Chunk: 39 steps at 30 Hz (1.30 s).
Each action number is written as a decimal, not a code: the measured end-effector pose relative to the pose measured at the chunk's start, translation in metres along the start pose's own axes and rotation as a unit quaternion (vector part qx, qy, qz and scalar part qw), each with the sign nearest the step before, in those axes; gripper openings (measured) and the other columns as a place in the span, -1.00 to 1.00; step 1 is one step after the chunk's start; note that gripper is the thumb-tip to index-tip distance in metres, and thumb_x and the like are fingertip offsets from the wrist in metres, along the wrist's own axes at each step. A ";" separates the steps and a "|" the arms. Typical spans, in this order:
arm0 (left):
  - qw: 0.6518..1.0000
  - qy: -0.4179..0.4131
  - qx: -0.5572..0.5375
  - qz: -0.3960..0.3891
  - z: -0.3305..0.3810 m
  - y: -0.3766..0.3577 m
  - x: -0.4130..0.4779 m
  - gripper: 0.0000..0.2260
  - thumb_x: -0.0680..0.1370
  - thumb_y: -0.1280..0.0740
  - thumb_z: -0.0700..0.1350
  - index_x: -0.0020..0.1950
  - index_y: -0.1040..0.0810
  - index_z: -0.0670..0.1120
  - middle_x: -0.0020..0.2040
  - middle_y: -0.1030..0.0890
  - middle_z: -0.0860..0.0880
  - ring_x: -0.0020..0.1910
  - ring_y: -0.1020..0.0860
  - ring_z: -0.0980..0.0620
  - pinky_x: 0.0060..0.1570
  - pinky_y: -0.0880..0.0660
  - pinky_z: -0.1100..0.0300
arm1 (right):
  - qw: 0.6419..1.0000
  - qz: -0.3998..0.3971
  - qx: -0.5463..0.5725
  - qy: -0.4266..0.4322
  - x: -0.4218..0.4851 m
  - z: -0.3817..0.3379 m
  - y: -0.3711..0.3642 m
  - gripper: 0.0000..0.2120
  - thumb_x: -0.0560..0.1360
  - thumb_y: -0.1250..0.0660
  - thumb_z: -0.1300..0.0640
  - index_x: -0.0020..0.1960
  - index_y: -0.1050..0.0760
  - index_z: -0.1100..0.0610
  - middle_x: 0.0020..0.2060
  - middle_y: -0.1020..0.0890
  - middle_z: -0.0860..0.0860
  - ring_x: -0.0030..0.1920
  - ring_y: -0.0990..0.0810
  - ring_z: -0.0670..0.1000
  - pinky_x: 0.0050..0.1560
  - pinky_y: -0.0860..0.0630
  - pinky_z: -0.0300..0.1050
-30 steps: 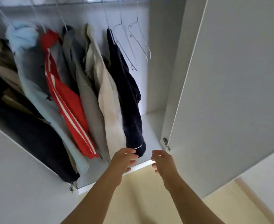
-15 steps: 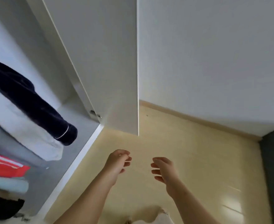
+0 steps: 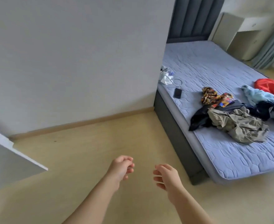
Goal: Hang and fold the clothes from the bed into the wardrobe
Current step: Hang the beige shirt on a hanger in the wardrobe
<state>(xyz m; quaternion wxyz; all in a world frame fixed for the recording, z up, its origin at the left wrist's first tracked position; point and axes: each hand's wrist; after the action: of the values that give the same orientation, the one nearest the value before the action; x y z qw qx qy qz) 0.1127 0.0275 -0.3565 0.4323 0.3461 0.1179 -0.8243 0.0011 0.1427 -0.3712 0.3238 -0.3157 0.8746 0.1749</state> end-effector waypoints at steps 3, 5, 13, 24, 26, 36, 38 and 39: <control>0.999 -0.006 0.022 -0.030 0.020 -0.063 0.011 -0.83 0.56 -0.18 -0.24 -0.15 -0.48 -0.02 -0.27 -0.55 0.02 -0.33 -0.50 0.10 -0.36 -0.29 0.26 | 0.999 0.041 0.035 -0.003 0.019 -0.007 0.058 -0.90 0.52 -0.24 0.21 -0.14 -0.51 0.12 -0.30 -0.57 0.02 -0.35 -0.49 0.00 -0.30 -0.40 -0.20; 0.998 -0.006 0.042 -0.048 0.030 -0.098 0.017 -0.82 0.56 -0.17 -0.25 -0.15 -0.47 -0.03 -0.27 -0.55 0.01 -0.34 -0.49 0.10 -0.35 -0.29 0.26 | 0.997 0.059 0.057 -0.012 0.028 -0.008 0.089 -0.90 0.52 -0.24 0.20 -0.14 -0.51 0.10 -0.30 -0.57 0.01 -0.34 -0.50 0.00 -0.29 -0.40 -0.20; 0.988 0.000 0.115 -0.100 0.065 -0.196 0.057 -0.82 0.55 -0.15 -0.27 -0.12 -0.48 -0.05 -0.27 -0.55 0.00 -0.33 -0.49 0.08 -0.31 -0.34 0.23 | 0.985 0.103 0.123 -0.060 0.071 -0.017 0.164 -0.90 0.52 -0.24 0.19 -0.11 -0.52 0.11 -0.29 -0.57 0.02 -0.32 -0.51 0.01 -0.27 -0.40 -0.18; 0.969 -0.037 0.176 -0.171 0.186 -0.352 0.168 -0.81 0.55 -0.13 -0.26 -0.15 -0.47 -0.04 -0.27 -0.54 0.01 -0.36 -0.48 0.11 -0.34 -0.30 0.25 | 0.974 0.158 0.160 -0.039 0.192 -0.128 0.266 -0.89 0.53 -0.22 0.23 -0.16 -0.47 0.13 -0.35 -0.50 0.02 -0.44 -0.42 -0.05 -0.45 -0.34 -0.26; 0.963 -0.042 0.189 -0.186 0.204 -0.381 0.184 -0.82 0.55 -0.13 -0.25 -0.13 -0.47 -0.05 -0.26 -0.54 0.00 -0.36 -0.48 0.11 -0.36 -0.30 0.27 | 0.971 0.168 0.168 -0.034 0.212 -0.147 0.284 -0.90 0.55 -0.22 0.22 -0.10 -0.49 0.15 -0.29 -0.50 0.05 -0.36 -0.41 -0.01 -0.38 -0.34 -0.23; 0.943 -0.028 0.268 -0.196 0.227 -0.524 0.239 -0.81 0.55 -0.13 -0.25 -0.13 -0.49 -0.06 -0.24 -0.57 -0.03 -0.30 -0.52 0.07 -0.38 -0.34 0.29 | 0.955 0.191 0.208 -0.094 0.289 -0.155 0.405 -0.90 0.55 -0.23 0.18 -0.13 -0.48 0.13 -0.21 -0.57 0.06 -0.25 -0.51 0.03 -0.27 -0.43 -0.16; 0.943 -0.052 0.281 -0.171 0.225 -0.560 0.256 -0.80 0.53 -0.14 -0.25 -0.16 -0.51 -0.04 -0.22 -0.60 -0.04 -0.22 -0.56 0.02 -0.34 -0.35 0.26 | 0.958 0.179 0.198 -0.102 0.310 -0.153 0.439 -0.90 0.54 -0.23 0.19 -0.14 -0.47 0.13 -0.23 -0.55 0.06 -0.28 -0.48 0.03 -0.28 -0.40 -0.17; 0.942 -0.057 0.287 -0.161 0.224 -0.577 0.264 -0.79 0.53 -0.14 -0.25 -0.18 -0.51 -0.02 -0.22 -0.61 -0.04 -0.20 -0.57 0.01 -0.32 -0.36 0.25 | 0.961 0.172 0.190 -0.108 0.321 -0.152 0.456 -0.90 0.54 -0.22 0.20 -0.14 -0.46 0.14 -0.24 -0.54 0.06 -0.29 -0.47 0.03 -0.29 -0.39 -0.18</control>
<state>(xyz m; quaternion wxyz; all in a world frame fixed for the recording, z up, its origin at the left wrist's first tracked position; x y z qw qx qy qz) -0.5529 0.0962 -0.4304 0.1822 0.3843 -0.0950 -0.9000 -0.5610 0.2613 -0.4318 0.4350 -0.0724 0.8928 0.0918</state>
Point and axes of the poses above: each hand's wrist, its own x-axis towards the middle knuckle, its own y-axis out of the back of the hand, z = x × y
